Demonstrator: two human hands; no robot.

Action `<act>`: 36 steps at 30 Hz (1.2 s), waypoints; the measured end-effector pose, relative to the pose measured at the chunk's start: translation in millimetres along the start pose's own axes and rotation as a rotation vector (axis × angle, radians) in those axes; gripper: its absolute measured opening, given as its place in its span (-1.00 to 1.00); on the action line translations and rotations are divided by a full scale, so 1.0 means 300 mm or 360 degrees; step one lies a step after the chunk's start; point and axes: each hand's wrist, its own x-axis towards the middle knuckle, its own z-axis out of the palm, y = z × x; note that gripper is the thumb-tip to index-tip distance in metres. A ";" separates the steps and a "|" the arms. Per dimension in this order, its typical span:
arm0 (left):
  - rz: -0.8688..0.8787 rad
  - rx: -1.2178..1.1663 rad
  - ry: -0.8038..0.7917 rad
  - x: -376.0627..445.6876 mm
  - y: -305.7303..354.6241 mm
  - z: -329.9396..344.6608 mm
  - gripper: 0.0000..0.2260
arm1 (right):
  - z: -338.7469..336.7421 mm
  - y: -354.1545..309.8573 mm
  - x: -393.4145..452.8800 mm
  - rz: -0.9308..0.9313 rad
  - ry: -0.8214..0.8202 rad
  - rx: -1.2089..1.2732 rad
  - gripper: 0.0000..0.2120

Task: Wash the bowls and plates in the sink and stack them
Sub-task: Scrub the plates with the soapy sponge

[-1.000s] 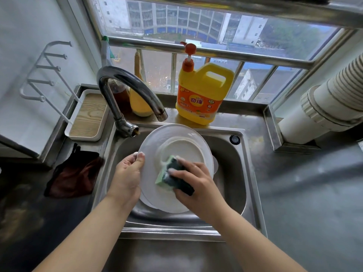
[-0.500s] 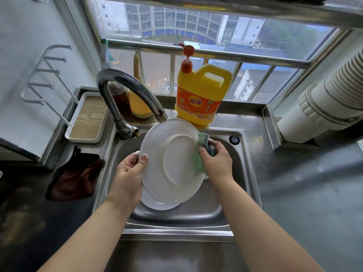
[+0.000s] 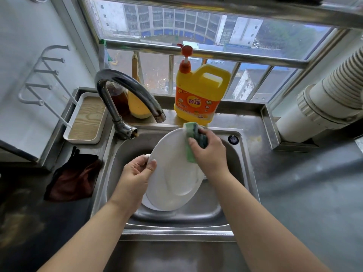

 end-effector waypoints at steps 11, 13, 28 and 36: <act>0.0018 0.0019 -0.0002 0.009 0.010 -0.001 -0.80 | 0.012 0.022 -0.029 -0.0070 0.0018 -0.0159 -0.61; 0.0027 0.0076 -0.0038 0.006 0.008 0.010 -0.83 | 0.048 -0.028 -0.075 -0.0347 -0.0060 -0.0222 -0.59; -0.0086 -0.0677 0.0173 0.009 0.002 -0.034 -0.61 | -0.035 0.144 -0.057 0.0816 -0.0038 0.0651 -0.77; -0.0453 -0.0563 -0.0237 -0.007 -0.053 -0.130 -0.71 | -0.059 0.159 -0.058 0.0449 0.0037 0.0836 -0.61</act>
